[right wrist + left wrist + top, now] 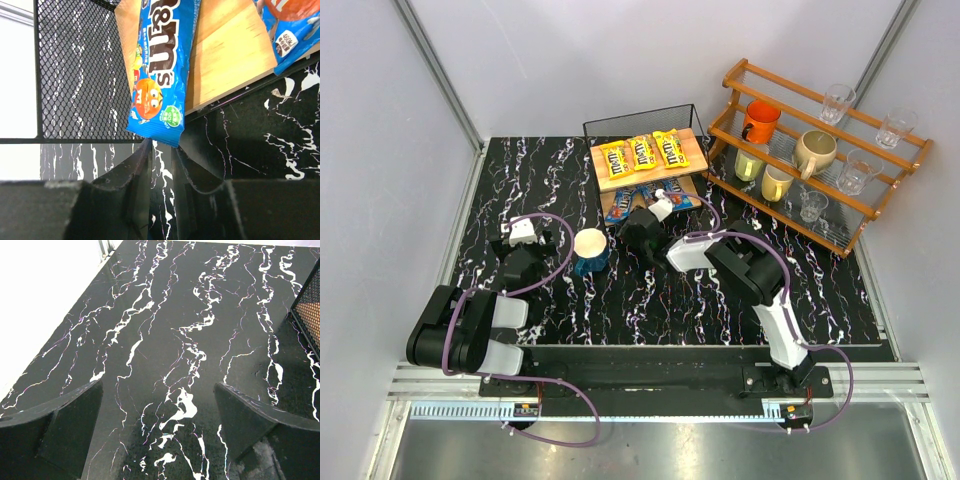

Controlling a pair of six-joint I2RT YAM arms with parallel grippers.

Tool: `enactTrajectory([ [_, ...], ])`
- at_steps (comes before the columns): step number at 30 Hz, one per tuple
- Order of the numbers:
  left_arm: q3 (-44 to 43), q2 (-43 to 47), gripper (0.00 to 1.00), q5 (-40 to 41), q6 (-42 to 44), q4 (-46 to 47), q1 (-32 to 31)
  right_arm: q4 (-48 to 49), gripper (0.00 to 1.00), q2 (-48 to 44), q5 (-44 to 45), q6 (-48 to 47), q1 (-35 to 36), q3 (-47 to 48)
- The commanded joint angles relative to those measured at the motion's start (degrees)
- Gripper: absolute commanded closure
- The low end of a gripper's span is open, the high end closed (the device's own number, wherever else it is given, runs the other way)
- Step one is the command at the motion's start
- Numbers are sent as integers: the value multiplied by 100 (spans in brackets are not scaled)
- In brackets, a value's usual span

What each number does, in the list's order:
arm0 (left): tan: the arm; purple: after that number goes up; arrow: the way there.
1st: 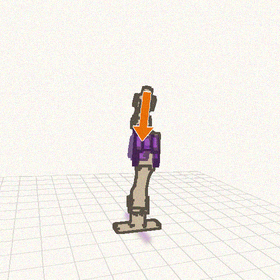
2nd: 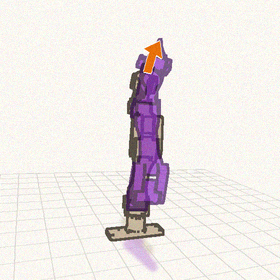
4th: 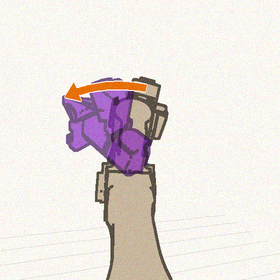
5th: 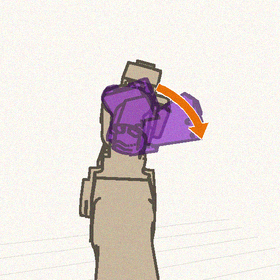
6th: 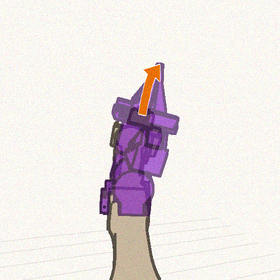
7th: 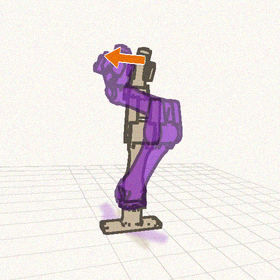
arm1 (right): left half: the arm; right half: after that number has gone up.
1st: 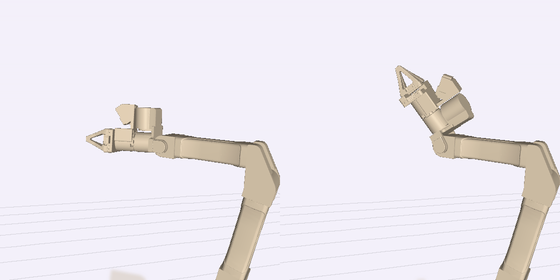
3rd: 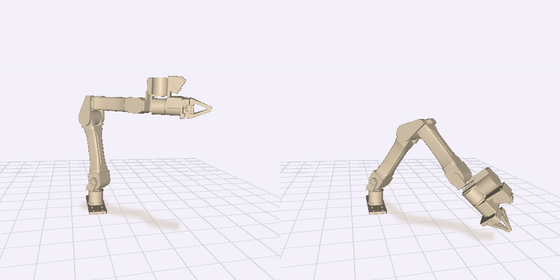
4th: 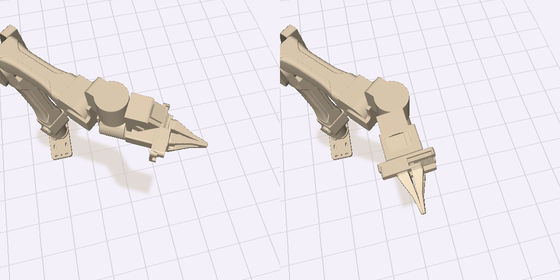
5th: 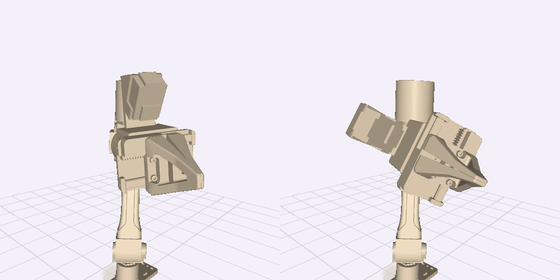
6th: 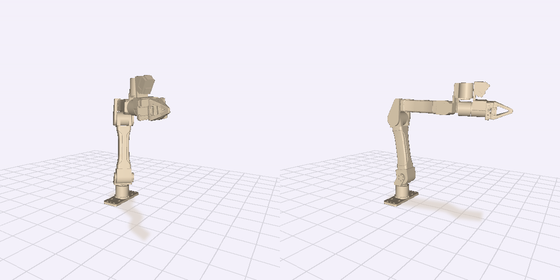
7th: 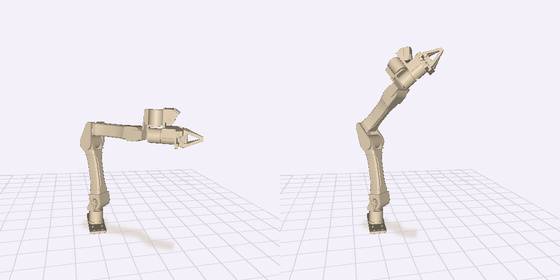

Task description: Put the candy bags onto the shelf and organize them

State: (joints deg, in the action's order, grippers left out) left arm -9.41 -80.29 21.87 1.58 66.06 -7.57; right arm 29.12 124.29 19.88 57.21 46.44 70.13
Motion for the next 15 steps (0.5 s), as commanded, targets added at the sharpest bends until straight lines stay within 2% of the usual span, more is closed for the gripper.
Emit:
enactTrajectory([
  [1,-140,102,1,-42,-79,363,28,225,70,122,279,-70,-20,247],
  [15,-131,110,1,-42,-79,363,28,489,68,-115,535,-26,-328,-69],
])
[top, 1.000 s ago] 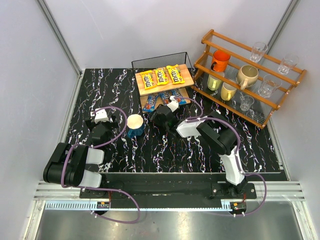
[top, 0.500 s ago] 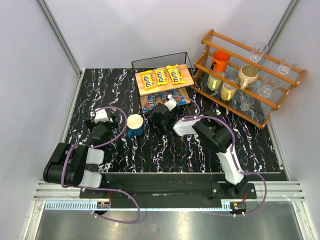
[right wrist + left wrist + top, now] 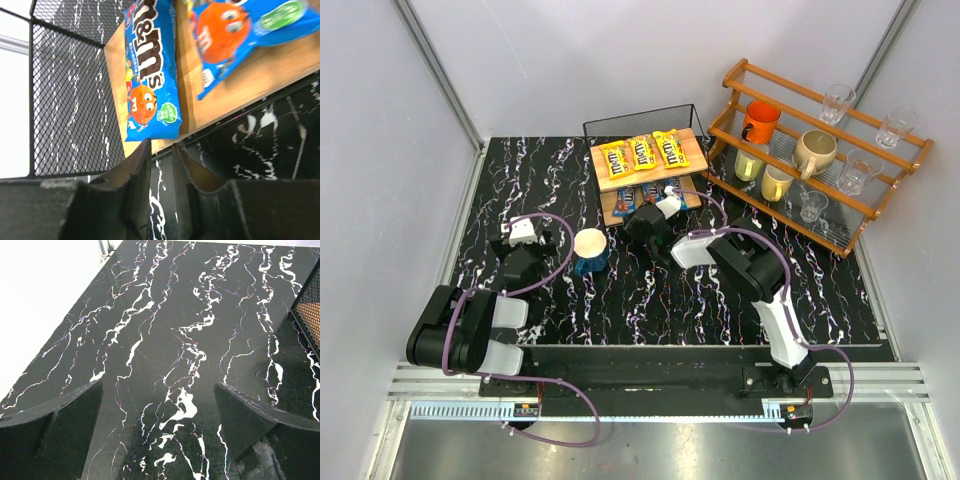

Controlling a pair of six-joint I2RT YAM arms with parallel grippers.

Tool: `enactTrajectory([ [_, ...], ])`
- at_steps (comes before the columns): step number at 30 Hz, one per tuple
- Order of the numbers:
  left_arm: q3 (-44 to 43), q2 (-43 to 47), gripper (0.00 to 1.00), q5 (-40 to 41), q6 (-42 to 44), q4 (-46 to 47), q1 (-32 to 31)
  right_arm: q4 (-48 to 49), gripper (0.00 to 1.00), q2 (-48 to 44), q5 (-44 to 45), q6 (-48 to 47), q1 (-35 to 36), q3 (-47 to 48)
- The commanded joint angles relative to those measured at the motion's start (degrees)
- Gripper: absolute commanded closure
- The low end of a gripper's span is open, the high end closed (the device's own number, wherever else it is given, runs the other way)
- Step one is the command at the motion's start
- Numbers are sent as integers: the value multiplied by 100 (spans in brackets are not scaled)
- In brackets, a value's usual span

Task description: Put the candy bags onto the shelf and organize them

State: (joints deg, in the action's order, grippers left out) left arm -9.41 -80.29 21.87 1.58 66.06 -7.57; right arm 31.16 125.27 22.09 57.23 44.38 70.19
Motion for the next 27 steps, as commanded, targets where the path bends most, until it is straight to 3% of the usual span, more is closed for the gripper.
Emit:
enactTrajectory([
  [1,-131,110,1,-42,-79,363,28,312,67,-231,314,-37,-157,-93],
  [17,-140,110,1,-42,-79,363,28,690,66,-574,59,-212,-237,-620],
  [27,-140,110,1,-51,-79,363,28,708,65,-2135,190,-704,-246,-2025],
])
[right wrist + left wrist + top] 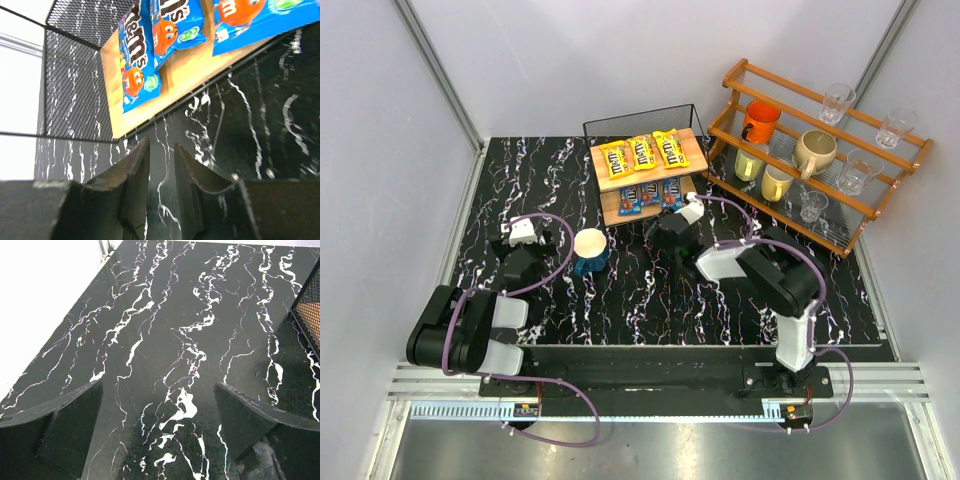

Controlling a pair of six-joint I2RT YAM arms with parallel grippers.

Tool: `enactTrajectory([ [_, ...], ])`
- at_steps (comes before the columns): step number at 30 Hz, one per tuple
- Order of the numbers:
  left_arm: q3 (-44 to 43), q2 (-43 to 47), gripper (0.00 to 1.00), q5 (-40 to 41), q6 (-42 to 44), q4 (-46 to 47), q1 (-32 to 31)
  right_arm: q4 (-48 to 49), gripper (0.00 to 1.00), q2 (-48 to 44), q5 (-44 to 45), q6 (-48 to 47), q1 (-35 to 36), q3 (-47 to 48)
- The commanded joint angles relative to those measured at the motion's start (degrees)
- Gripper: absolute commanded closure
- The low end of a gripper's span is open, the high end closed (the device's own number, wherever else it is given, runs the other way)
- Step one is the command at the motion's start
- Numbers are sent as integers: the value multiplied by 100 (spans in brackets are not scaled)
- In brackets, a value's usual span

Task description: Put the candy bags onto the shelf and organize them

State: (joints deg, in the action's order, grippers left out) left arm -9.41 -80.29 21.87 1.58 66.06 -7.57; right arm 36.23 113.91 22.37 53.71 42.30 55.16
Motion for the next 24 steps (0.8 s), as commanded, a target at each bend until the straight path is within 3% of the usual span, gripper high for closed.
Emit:
enactTrajectory([
  [1,-131,110,1,-42,-71,363,28,174,64,-1185,275,-422,-55,-837],
  [8,-131,110,1,-42,-79,363,28,-1562,60,-3143,1216,-669,-134,-1534],
  [14,-140,110,1,-42,-88,355,37,-2374,52,-4497,1902,-608,-205,-2105],
  [24,-140,110,1,-42,-88,355,37,-2550,50,-5001,1640,-494,-337,-2677],
])
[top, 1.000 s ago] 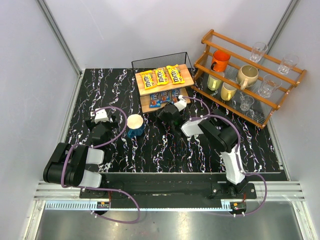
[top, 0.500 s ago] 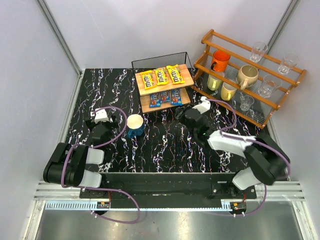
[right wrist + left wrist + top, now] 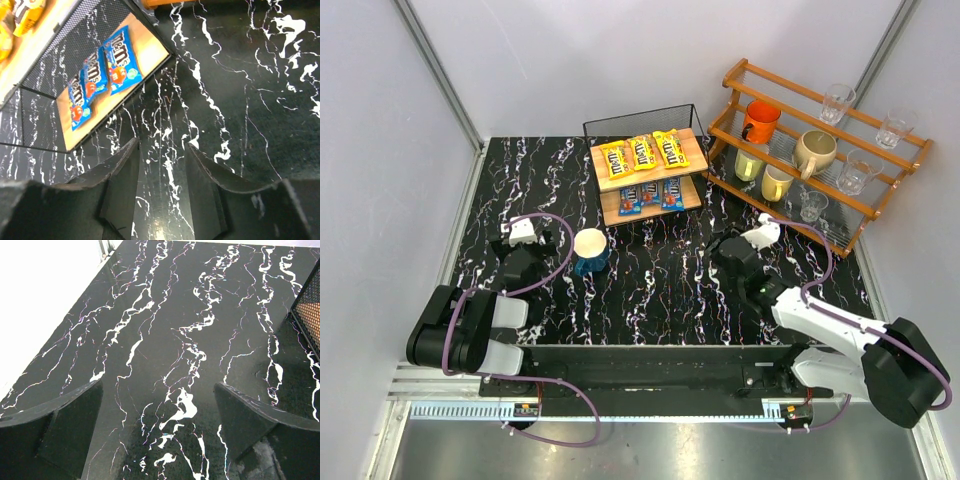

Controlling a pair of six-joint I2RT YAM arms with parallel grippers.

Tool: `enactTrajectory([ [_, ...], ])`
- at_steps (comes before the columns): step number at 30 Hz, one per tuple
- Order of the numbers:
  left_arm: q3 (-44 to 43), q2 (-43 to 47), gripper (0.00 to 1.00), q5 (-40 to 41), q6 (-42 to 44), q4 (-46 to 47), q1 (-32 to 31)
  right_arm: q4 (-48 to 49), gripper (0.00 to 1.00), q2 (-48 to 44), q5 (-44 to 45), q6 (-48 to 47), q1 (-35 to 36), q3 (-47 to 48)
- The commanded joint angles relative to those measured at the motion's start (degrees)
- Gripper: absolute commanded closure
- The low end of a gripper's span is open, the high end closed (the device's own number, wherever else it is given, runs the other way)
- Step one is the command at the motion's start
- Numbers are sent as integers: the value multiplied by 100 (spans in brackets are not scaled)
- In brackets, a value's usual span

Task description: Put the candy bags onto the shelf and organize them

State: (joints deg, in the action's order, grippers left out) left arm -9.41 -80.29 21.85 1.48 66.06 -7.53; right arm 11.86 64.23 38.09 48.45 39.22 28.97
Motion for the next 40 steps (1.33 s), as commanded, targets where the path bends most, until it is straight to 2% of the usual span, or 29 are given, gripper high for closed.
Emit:
enactTrajectory([
  [1,-140,110,1,-40,-77,355,32,-105,50,2,50,42,-37,-58],
  [5,-149,110,1,-40,-77,355,32,17,47,-68,-73,-19,-37,-67],
  [13,-149,110,1,-40,-77,355,32,116,38,-603,-741,-1091,-29,-93],
  [15,-140,110,1,-40,-77,355,32,-86,24,-727,-943,-1302,-29,-41],
  [16,-149,110,1,-49,-77,355,32,-592,17,-823,-952,-1346,-29,46],
  [20,-140,110,1,-40,-77,355,32,-1825,9,-1034,-961,-1382,-37,503],
  [21,-149,110,1,-49,-77,355,32,-2010,1,-1139,-970,-1356,-29,539],
  [25,-140,110,1,-49,-77,355,32,-2740,0,-1483,-1163,-1382,-29,671],
  [36,-149,102,1,-49,-77,346,32,-3031,0,-3292,-1189,-1101,-29,74],
  [40,-140,110,1,-49,-77,346,32,-3400,0,-3364,-1163,-1100,-29,178],
])
